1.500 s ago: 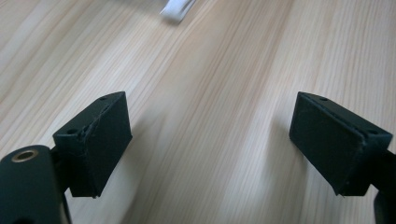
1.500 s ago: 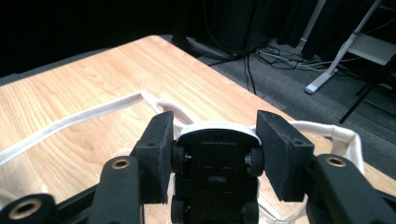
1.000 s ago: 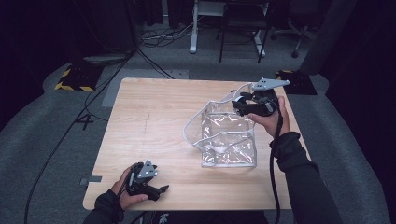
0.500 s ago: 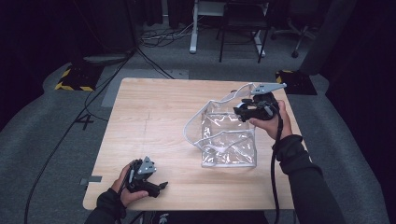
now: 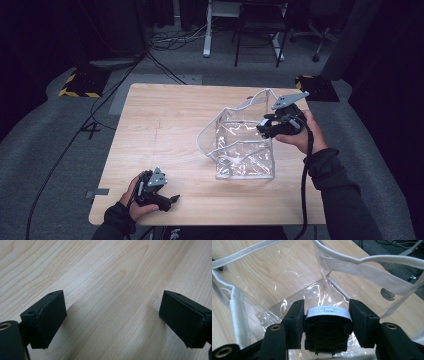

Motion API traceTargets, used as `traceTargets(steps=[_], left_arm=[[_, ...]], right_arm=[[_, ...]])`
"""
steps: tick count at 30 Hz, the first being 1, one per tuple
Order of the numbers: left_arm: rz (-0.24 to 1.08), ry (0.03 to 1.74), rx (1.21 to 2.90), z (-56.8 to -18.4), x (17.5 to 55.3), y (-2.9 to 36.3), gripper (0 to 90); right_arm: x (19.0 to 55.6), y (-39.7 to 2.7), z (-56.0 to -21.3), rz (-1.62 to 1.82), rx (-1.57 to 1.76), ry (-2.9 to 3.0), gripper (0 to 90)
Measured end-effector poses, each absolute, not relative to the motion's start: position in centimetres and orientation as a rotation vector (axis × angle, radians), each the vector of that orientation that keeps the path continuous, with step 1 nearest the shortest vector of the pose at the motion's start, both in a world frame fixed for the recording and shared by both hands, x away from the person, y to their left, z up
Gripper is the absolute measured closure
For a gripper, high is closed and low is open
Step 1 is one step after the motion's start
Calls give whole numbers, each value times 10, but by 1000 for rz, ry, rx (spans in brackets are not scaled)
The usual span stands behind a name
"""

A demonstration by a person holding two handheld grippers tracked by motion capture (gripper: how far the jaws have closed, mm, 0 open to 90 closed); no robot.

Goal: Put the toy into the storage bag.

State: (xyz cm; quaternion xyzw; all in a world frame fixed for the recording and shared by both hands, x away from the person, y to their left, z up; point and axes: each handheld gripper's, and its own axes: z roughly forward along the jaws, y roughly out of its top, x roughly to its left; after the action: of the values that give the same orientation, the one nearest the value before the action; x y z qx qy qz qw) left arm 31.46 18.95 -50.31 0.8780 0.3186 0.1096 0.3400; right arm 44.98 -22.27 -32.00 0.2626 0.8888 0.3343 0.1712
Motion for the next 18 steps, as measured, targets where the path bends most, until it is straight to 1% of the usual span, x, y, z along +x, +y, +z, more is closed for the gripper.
traceTargets(steps=[6,10,18], left_arm=[[271,832,2278,-504,316,190,76],[301,825,2286,-503,317,191,76],[295,825,2285,-503,317,191,76]], right_arm=[[448,-230,-320,947,768,2530,482],[445,-235,-318,956,771,2524,481],[444,-237,-317,959,770,2514,479]])
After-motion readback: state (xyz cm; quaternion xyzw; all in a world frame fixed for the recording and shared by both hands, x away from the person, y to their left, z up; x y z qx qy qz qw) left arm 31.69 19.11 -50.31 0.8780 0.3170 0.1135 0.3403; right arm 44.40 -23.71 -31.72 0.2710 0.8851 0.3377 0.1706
